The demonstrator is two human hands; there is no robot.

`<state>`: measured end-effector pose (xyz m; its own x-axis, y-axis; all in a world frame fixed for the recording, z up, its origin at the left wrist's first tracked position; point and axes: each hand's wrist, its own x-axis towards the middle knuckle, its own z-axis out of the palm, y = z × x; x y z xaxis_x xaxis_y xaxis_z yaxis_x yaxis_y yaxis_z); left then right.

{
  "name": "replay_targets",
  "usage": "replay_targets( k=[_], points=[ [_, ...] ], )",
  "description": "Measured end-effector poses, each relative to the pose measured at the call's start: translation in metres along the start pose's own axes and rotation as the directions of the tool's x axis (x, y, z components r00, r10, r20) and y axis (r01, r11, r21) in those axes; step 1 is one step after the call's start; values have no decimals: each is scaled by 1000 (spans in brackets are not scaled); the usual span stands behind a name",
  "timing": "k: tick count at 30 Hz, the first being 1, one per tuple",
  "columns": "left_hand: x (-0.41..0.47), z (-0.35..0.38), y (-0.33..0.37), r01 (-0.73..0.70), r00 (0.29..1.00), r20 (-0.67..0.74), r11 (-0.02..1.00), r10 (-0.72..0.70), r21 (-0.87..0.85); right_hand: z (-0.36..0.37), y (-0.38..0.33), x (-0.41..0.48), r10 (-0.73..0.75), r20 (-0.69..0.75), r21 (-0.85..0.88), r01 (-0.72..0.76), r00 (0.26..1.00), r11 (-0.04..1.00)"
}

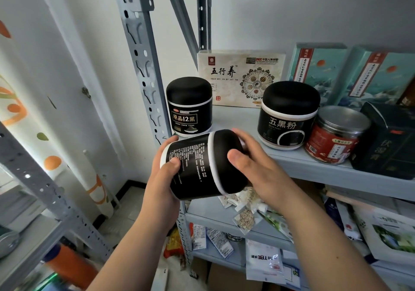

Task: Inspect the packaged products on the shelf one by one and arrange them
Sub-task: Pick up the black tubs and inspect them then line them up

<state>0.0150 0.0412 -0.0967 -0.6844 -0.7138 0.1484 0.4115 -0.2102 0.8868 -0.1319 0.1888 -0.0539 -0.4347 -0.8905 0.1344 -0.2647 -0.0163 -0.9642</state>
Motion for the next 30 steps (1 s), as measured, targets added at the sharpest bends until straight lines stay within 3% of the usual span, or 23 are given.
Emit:
replay_targets(
  k=[5,8,11,17,21,26,28,30],
  points=[
    [3,-2,1,-2,1000,8,1000,2,-15,-3,3,0,-105,18,159,101,994,982],
    [2,-1,-2,-3,1000,5,1000,3,0,-3,2,3,-75,-31,199,80,997,977],
    [2,-1,-4,-18,1000,11,1000,17,23,-1,3,2,44,28,58,-46,999,997],
    [1,-6,-4,-10,1000,8,1000,10,-6,-9,-3,-3,-97,132,-74,107,987,992],
    [0,-4,-7,8,1000,23,1000,-7,-30,5,-2,-1,-44,34,-56,46,998,997],
    [-2,-2,-5,44,998,55,993,-38,-112,12,3,-3,-164,-99,-103,153,982,983],
    [-1,-2,-6,94,994,65,977,-83,-190,12,6,-2,-228,-120,-21,227,966,974],
    [-2,0,-3,218,976,73,934,-205,-282,12,9,1,-256,-111,206,274,960,939]
  ],
)
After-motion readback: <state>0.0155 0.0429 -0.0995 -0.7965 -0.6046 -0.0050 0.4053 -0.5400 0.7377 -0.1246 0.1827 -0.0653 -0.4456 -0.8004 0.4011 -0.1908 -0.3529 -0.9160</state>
